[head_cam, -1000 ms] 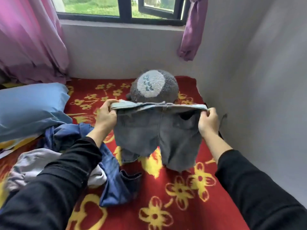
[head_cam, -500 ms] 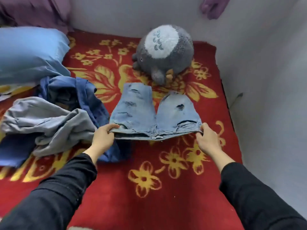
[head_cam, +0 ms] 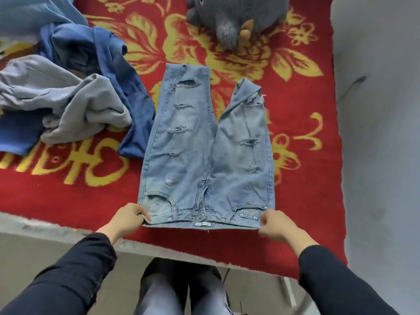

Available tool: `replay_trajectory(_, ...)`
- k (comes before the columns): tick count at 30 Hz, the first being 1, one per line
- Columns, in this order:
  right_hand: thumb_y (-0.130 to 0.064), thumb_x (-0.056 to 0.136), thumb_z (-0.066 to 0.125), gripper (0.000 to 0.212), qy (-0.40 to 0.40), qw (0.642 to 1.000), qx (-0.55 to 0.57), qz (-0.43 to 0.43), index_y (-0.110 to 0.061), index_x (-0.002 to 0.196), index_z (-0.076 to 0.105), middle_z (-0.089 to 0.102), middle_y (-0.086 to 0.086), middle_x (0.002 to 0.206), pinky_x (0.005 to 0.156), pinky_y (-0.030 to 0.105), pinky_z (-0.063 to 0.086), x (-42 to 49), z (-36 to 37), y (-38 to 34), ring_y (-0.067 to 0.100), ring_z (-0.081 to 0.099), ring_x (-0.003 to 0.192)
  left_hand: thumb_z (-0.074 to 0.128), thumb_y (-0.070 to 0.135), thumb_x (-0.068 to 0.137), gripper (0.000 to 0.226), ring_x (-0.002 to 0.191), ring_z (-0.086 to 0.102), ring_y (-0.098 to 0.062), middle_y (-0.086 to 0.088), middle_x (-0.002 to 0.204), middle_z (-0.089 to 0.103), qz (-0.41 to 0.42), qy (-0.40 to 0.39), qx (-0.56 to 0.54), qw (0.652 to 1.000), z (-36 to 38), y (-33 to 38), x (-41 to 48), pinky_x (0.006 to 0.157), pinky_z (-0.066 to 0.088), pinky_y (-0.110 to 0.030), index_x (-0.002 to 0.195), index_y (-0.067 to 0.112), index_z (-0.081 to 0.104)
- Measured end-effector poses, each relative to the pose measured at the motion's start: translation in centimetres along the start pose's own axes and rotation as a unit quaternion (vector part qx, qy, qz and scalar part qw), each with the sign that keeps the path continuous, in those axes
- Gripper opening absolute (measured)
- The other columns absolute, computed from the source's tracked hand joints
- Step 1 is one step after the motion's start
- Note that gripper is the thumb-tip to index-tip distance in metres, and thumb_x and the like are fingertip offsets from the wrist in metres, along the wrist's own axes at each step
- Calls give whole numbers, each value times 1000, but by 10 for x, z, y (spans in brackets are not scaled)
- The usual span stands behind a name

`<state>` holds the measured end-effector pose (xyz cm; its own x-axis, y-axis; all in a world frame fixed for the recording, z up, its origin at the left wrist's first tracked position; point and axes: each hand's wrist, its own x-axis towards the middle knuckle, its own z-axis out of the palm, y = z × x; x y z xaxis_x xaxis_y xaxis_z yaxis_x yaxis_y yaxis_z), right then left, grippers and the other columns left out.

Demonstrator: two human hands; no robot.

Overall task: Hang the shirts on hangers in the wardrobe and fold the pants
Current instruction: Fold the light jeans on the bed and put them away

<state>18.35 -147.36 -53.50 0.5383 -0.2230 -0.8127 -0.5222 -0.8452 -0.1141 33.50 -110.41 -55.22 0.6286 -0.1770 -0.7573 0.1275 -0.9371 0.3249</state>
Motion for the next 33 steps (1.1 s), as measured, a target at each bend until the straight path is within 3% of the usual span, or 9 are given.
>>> replay_trajectory(4,-27,72,73,23,-57,998,15,-4,-20,71,51,59,1,79,60,26,41,12,42,2,21,56,78,41,0,85,29,82,60,-22,-7,95,65,-50,-60,91,993,36,-19,4,64,44,-26,95,17,63)
replay_trajectory(7,-32,77,73,24,-60,996,69,13,-14,87,62,66,3,89,70,30,48,22,46,11,21,61,84,43,12,89,32,117,41,-33,-16,127,44,-88,-45,190,977,52,-9,11,94,40,-37,120,18,50)
replay_trajectory(9,-30,82,69,19,-16,991,130,29,-12,86,65,66,5,86,66,29,45,32,38,19,21,61,80,44,11,86,33,118,33,-33,-15,127,37,-89,20,159,983,61,11,18,93,39,-40,118,15,48)
replay_trajectory(13,-19,85,61,9,117,973,193,51,-12,89,66,68,10,95,70,29,40,59,11,31,28,62,91,51,14,89,22,115,43,-26,-8,117,46,53,96,46,993,92,73,33,87,38,-34,111,14,56)
replay_trajectory(16,-19,89,58,26,177,949,253,67,-9,112,66,66,12,115,84,31,42,82,-6,38,30,58,109,52,16,91,17,109,47,-19,0,111,51,158,93,-2,983,131,120,40,78,34,-28,107,18,59)
replay_trajectory(22,-21,90,59,39,200,905,365,82,-8,127,59,60,9,130,101,41,44,121,-21,52,28,56,117,52,33,94,24,112,44,-14,6,114,51,272,1,-11,962,212,173,43,87,43,-28,114,20,58)
replay_trajectory(24,-20,89,62,38,196,885,414,84,-9,125,61,61,5,124,98,47,48,128,-21,49,25,58,112,55,49,89,37,111,38,-19,4,115,45,243,-14,29,969,227,183,44,86,46,-34,113,20,54)
replay_trajectory(29,-14,86,66,27,182,832,517,91,-8,113,62,65,8,108,84,43,55,139,-25,39,24,64,91,52,80,69,80,108,33,-30,-6,115,35,180,2,164,970,243,207,41,85,46,-47,114,15,42)
replay_trajectory(33,-2,83,66,13,153,803,570,81,-13,88,62,68,8,89,46,25,51,138,-40,24,16,63,64,62,61,74,70,109,33,-32,-10,119,33,155,14,207,966,247,218,35,84,46,-44,115,8,43)
